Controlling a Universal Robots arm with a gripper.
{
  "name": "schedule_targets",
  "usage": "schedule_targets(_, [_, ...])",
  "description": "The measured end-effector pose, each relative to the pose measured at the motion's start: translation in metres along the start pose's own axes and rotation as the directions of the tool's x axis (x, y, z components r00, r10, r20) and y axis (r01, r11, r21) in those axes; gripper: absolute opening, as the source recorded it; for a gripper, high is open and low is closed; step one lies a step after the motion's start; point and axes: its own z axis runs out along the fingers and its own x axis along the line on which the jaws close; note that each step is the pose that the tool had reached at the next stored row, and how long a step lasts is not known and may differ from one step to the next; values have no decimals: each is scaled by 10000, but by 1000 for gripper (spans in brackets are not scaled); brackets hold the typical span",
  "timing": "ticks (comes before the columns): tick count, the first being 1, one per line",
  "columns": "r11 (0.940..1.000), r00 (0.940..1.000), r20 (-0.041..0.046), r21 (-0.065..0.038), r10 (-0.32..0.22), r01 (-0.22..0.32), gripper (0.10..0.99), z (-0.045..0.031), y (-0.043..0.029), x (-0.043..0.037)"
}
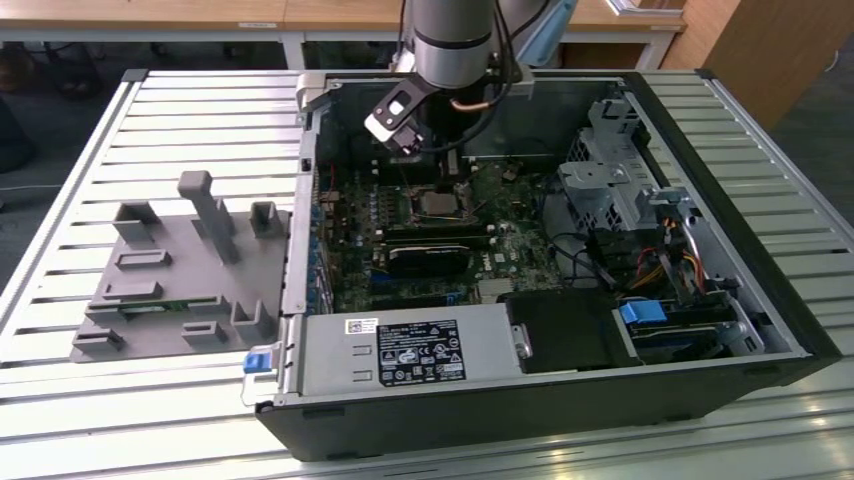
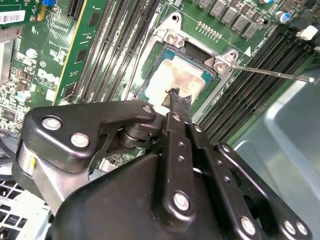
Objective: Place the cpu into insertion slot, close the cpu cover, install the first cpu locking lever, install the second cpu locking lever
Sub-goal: 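Close the cpu cover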
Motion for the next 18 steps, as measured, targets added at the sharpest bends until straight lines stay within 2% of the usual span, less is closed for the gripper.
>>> schedule_targets(6, [10000,10000,0,0,0,0,106,-126,7,1])
schedule_targets(12, [10000,10000,1,0,0,0,106,-341,17,2])
schedule_targets(18, [10000,10000,0,0,0,0,106,-352,19,-52])
